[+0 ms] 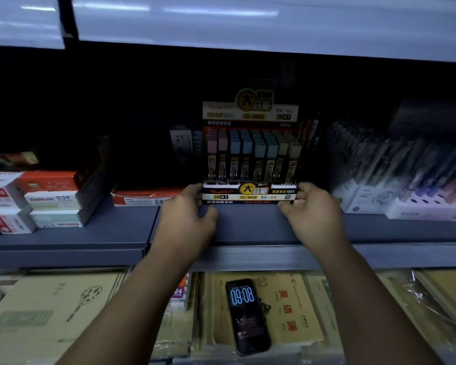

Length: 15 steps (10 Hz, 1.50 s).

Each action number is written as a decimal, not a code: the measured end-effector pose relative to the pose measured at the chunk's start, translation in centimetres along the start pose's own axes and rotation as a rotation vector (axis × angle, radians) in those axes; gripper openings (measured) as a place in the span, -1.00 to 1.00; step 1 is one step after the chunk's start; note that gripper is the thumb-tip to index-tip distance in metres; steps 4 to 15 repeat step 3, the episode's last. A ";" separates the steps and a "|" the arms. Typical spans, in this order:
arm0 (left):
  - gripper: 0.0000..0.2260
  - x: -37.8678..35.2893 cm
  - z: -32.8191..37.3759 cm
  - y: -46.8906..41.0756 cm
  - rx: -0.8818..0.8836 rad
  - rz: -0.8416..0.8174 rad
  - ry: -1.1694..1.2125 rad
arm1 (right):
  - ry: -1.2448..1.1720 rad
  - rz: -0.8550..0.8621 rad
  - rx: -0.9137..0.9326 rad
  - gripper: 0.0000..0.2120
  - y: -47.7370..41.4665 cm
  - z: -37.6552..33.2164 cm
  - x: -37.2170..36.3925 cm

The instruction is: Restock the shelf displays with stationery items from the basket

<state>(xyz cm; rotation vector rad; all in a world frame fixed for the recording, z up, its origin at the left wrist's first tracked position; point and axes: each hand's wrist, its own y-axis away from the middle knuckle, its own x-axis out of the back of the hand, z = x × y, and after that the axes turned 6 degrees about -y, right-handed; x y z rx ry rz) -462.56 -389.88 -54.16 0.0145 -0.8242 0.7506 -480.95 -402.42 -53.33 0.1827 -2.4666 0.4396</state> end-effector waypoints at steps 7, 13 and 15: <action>-0.54 3.6 1.1 4.0 -0.231 -0.036 -0.185 | -0.025 -0.165 0.088 -0.36 5.0 -2.2 1.8; -0.54 3.6 1.1 4.0 -0.231 -0.036 -0.185 | -0.025 -0.165 0.088 -0.36 5.0 -2.2 1.8; -0.54 3.6 1.1 4.0 -0.231 -0.036 -0.185 | -0.025 -0.165 0.088 -0.36 5.0 -2.2 1.8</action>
